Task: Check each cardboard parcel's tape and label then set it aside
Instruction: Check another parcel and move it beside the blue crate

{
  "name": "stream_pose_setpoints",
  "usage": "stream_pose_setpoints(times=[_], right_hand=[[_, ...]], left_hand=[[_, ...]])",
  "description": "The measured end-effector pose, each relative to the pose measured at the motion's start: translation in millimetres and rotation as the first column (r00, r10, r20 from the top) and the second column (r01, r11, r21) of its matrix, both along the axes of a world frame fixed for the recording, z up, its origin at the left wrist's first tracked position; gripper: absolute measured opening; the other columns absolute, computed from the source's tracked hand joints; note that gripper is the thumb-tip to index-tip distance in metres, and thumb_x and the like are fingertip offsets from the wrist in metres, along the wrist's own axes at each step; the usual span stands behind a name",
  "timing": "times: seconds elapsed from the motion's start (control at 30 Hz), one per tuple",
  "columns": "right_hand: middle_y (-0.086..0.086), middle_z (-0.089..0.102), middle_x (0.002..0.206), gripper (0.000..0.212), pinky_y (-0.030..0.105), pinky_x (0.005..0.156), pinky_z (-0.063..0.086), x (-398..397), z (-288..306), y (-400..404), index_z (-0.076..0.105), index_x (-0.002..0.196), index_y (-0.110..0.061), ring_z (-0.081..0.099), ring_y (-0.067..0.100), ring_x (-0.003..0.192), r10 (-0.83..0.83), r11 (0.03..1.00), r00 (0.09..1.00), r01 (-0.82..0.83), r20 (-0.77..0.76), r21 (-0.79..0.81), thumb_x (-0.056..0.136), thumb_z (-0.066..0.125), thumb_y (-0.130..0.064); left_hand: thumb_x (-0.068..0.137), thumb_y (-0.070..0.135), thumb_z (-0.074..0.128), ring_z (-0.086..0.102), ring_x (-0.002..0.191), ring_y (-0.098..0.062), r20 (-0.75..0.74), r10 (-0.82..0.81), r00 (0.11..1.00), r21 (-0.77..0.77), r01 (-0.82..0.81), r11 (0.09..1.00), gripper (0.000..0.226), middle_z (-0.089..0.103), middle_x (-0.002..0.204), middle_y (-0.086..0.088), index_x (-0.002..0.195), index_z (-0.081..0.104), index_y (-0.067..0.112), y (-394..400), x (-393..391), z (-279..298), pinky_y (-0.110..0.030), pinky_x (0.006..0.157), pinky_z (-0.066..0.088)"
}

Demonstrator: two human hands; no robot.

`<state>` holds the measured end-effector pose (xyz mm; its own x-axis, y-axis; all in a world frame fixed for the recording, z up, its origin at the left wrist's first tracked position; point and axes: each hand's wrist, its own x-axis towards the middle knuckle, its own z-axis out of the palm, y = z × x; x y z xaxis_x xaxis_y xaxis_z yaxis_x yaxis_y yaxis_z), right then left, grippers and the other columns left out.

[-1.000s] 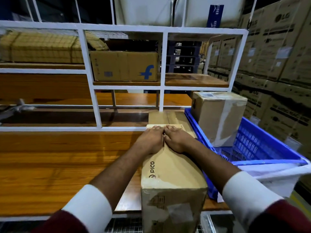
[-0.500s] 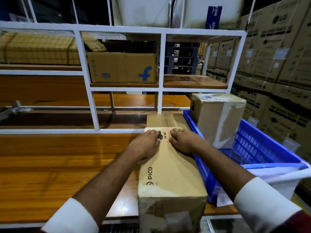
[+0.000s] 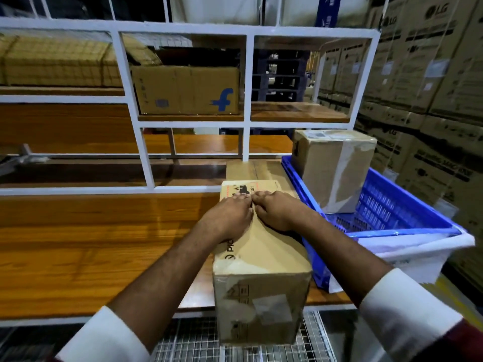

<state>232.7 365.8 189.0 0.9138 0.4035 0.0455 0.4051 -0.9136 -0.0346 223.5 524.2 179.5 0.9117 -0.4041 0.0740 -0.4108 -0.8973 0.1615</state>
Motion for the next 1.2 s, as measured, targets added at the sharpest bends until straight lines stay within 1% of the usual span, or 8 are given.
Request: stream_pose_setpoints(times=[0.2,0.4,0.5,0.6,0.8,0.93,1.07,1.2], right_hand=[[0.007,0.033,0.159,0.051,0.033,0.117,0.025,-8,-4,-3,0.033,0.153,-0.015,0.03,0.022,0.145,-0.022,0.998,1.0,0.022,-0.002,0.055,0.105,0.028,-0.031],[0.003,0.029,0.16,0.053,0.04,0.118,0.027,-33,11,-16,0.03,0.154,-0.018,0.032,0.023,0.144,-0.105,0.994,0.99,0.104,-0.091,-0.019,0.105,0.03,-0.037],[0.006,0.024,0.162,0.053,0.035,0.12,0.019,-50,2,-20,0.026,0.155,-0.014,0.024,0.022,0.147,-0.082,0.995,0.995,0.086,-0.059,0.056,0.106,0.03,-0.034],[0.005,0.019,0.164,0.054,0.033,0.121,0.014,-51,-1,-21,0.023,0.156,-0.015,0.018,0.019,0.15,-0.091,0.993,0.993,0.097,-0.076,0.074,0.107,0.027,-0.036],[0.003,0.032,0.159,0.051,0.041,0.119,0.027,-66,12,-3,0.033,0.153,-0.021,0.033,0.023,0.143,-0.056,0.998,0.995,0.054,-0.086,-0.023,0.105,0.031,-0.037],[0.005,0.023,0.162,0.053,0.043,0.122,0.017,-78,-12,-1,0.023,0.155,-0.017,0.02,0.02,0.15,-0.014,0.999,0.999,0.016,-0.052,0.036,0.106,0.024,-0.035],[0.004,0.022,0.163,0.054,0.045,0.122,0.012,-77,-7,-2,0.022,0.156,-0.017,0.018,0.019,0.15,-0.032,0.999,0.997,0.033,-0.067,0.015,0.106,0.022,-0.037],[0.004,0.044,0.152,0.048,0.044,0.118,0.024,-89,14,-9,0.043,0.146,-0.017,0.042,0.024,0.136,-0.095,0.993,0.994,0.091,-0.053,-0.07,0.105,0.028,-0.037]], left_hand=[[0.107,0.033,0.025,0.022,0.148,-0.02,0.033,0.024,0.999,0.024,-0.025,0.999,0.052,0.024,0.161,-0.006,0.155,0.023,0.015,-3,-6,0,-0.035,0.119,0.017],[0.106,0.035,0.03,0.02,0.148,-0.019,0.004,0.126,0.992,-0.018,-0.126,0.992,0.051,0.027,0.16,-0.004,0.153,0.026,0.015,16,-43,1,-0.043,0.121,0.013],[0.107,0.033,0.029,0.016,0.149,-0.017,-0.008,0.101,0.995,-0.097,-0.101,0.99,0.05,0.025,0.161,-0.003,0.153,0.025,0.015,21,-59,-2,-0.042,0.122,0.013],[0.106,0.033,0.03,0.022,0.147,-0.019,0.015,0.113,0.994,-0.048,-0.112,0.993,0.05,0.029,0.159,-0.004,0.152,0.028,0.014,16,-55,-1,-0.042,0.122,0.017],[0.105,0.034,0.035,0.027,0.146,-0.017,-0.048,0.028,0.998,-0.025,-0.03,0.999,0.049,0.03,0.159,0.0,0.152,0.031,0.022,13,-65,8,-0.039,0.119,0.021],[0.107,0.035,0.03,0.016,0.149,-0.014,-0.037,-0.039,0.999,0.009,0.039,0.999,0.052,0.02,0.162,0.001,0.156,0.02,0.02,11,-87,5,-0.031,0.119,0.012],[0.107,0.036,0.027,0.015,0.149,-0.013,-0.047,-0.03,0.998,0.027,0.032,0.999,0.052,0.018,0.163,0.002,0.156,0.018,0.022,11,-87,9,-0.03,0.119,0.012],[0.107,0.035,0.031,0.025,0.146,-0.017,-0.082,0.007,0.997,-0.032,-0.009,0.999,0.047,0.026,0.161,0.002,0.152,0.031,0.023,24,-94,16,-0.035,0.117,0.022]])
